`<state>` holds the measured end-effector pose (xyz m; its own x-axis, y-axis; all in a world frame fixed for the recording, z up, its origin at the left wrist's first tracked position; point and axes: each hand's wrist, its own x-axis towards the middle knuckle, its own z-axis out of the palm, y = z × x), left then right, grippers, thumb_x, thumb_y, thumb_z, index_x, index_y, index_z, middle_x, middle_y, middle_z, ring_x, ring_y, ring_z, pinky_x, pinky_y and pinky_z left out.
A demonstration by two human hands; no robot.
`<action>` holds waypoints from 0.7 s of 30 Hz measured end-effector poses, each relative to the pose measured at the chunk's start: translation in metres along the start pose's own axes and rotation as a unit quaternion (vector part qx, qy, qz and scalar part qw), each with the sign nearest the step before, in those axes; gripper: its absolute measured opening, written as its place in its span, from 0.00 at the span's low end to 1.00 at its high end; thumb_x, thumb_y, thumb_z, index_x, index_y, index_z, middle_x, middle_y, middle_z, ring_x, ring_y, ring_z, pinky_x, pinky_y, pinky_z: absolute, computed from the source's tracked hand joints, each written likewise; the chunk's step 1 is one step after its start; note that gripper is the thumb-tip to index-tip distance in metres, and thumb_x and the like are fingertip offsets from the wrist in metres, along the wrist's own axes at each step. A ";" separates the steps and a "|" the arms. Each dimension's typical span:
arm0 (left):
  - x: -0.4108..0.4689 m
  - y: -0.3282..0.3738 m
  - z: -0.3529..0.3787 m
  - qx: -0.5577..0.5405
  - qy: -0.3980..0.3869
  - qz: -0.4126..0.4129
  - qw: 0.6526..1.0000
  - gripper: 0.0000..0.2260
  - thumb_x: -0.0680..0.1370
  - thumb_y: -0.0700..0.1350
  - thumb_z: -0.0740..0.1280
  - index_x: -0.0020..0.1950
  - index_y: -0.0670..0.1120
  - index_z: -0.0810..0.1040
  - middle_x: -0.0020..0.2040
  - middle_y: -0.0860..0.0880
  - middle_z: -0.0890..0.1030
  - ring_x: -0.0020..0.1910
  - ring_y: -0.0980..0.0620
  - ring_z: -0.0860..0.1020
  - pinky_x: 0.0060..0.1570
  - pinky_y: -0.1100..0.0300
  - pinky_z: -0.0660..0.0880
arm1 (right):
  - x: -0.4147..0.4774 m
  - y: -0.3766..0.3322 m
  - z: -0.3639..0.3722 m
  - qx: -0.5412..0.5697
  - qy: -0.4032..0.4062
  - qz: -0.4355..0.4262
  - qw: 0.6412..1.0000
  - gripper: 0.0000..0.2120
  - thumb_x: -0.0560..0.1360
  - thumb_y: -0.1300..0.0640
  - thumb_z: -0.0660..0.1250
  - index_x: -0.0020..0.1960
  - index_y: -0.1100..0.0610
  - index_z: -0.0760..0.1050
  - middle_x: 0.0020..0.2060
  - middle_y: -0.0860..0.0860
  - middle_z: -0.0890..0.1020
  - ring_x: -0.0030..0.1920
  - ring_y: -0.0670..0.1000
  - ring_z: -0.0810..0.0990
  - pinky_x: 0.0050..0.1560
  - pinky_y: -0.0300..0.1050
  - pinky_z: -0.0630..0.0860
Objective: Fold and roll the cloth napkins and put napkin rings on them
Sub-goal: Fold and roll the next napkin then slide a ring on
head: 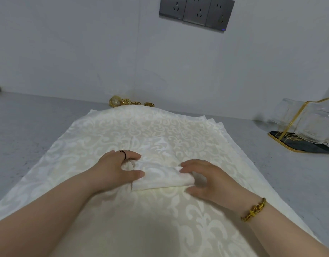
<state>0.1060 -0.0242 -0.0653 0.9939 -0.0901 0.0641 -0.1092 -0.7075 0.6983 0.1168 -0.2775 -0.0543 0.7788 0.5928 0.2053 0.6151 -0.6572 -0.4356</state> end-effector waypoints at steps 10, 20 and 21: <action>0.002 -0.001 0.001 -0.107 0.018 0.020 0.994 0.08 0.79 0.53 0.54 0.45 0.61 0.72 0.47 0.61 0.76 0.51 0.66 0.71 0.69 0.62 0.56 | 0.042 0.002 -0.014 0.144 -0.049 0.119 0.981 0.09 0.79 0.60 0.58 0.52 0.49 0.74 0.46 0.45 0.78 0.49 0.45 0.75 0.48 0.28 0.69; 0.008 -0.004 0.004 -0.005 0.058 0.015 0.998 0.27 0.76 0.50 0.65 0.72 0.57 0.58 0.45 0.67 0.65 0.55 0.57 0.68 0.51 0.68 0.60 | 0.070 0.009 0.017 -0.002 0.168 0.063 0.984 0.09 0.73 0.63 0.65 0.39 0.51 0.70 0.41 0.44 0.70 0.41 0.44 0.69 0.42 0.27 0.65; 0.008 -0.004 0.005 0.000 0.060 0.020 0.998 0.28 0.75 0.49 0.66 0.72 0.58 0.57 0.44 0.67 0.65 0.55 0.57 0.68 0.52 0.68 0.60 | 0.071 0.010 0.020 -0.035 0.193 0.017 0.980 0.05 0.71 0.64 0.66 0.39 0.56 0.74 0.41 0.46 0.74 0.42 0.46 0.70 0.44 0.28 0.66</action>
<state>0.1146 -0.0251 -0.0713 0.9836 -0.0336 0.1770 -0.1489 -0.7045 0.6939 0.1754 -0.2327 -0.0613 0.7798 0.3580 0.5136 0.5838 -0.7121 -0.3900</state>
